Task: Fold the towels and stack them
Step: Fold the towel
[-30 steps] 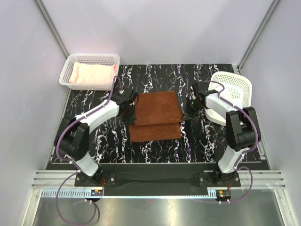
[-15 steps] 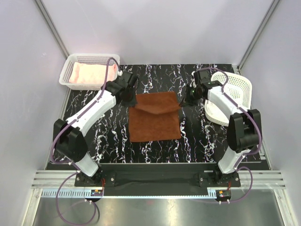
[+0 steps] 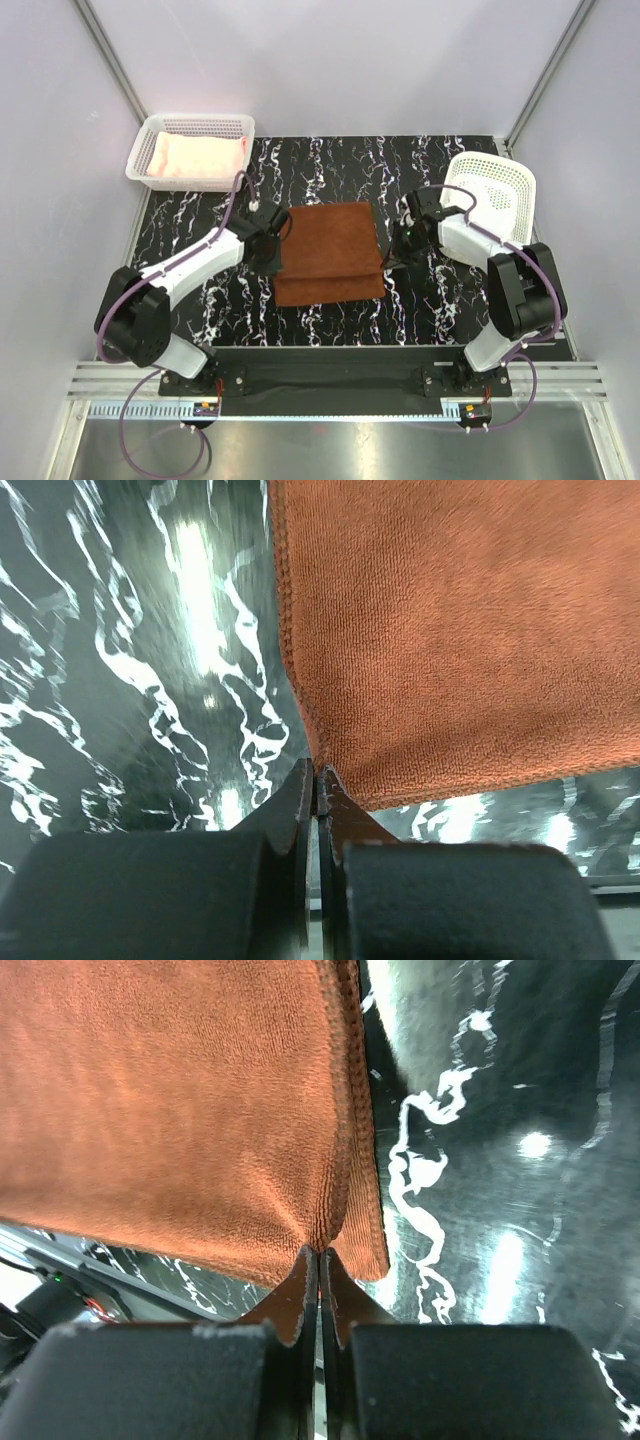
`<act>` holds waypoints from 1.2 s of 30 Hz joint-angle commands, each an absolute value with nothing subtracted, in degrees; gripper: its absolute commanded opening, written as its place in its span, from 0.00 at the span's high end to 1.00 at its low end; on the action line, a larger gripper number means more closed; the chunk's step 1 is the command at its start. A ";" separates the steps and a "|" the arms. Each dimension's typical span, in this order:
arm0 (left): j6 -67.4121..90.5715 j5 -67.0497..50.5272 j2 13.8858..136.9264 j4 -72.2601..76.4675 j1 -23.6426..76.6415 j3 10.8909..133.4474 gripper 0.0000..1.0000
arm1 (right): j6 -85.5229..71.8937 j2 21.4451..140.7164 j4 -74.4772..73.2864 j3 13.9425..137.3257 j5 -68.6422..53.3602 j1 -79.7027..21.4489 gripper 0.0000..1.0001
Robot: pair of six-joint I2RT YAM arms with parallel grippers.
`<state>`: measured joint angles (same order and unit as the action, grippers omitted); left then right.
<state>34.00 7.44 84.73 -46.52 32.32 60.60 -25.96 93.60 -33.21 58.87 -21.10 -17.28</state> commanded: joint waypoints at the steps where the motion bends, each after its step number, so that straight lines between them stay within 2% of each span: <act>1: 35.59 5.98 83.32 -40.18 32.78 56.62 1.00 | -26.89 93.34 -27.52 57.40 -21.01 -18.89 1.00; 10: 37.26 4.40 83.85 -37.26 34.45 52.82 1.00 | -28.74 94.13 -24.35 52.91 -19.43 -21.53 1.00; 18: 38.31 8.70 81.83 -45.87 34.72 62.22 1.00 | -27.16 92.99 -35.93 64.41 -12.76 -21.62 1.00; 21: 41.12 8.00 78.49 -46.23 36.56 60.21 1.00 | -27.68 91.24 -39.72 65.39 -12.39 -21.62 1.00; 24: 43.41 7.38 76.12 -44.30 37.62 53.90 1.00 | -27.77 88.00 -38.68 60.92 -14.14 -21.97 1.00; 29: 46.40 4.40 74.18 -35.87 38.23 42.04 1.00 | -28.92 86.65 -28.40 49.58 -17.57 -21.97 1.00; 36: 46.23 5.10 76.99 -33.40 38.93 39.81 1.00 | -29.79 88.94 -21.98 45.09 -18.37 -22.24 1.00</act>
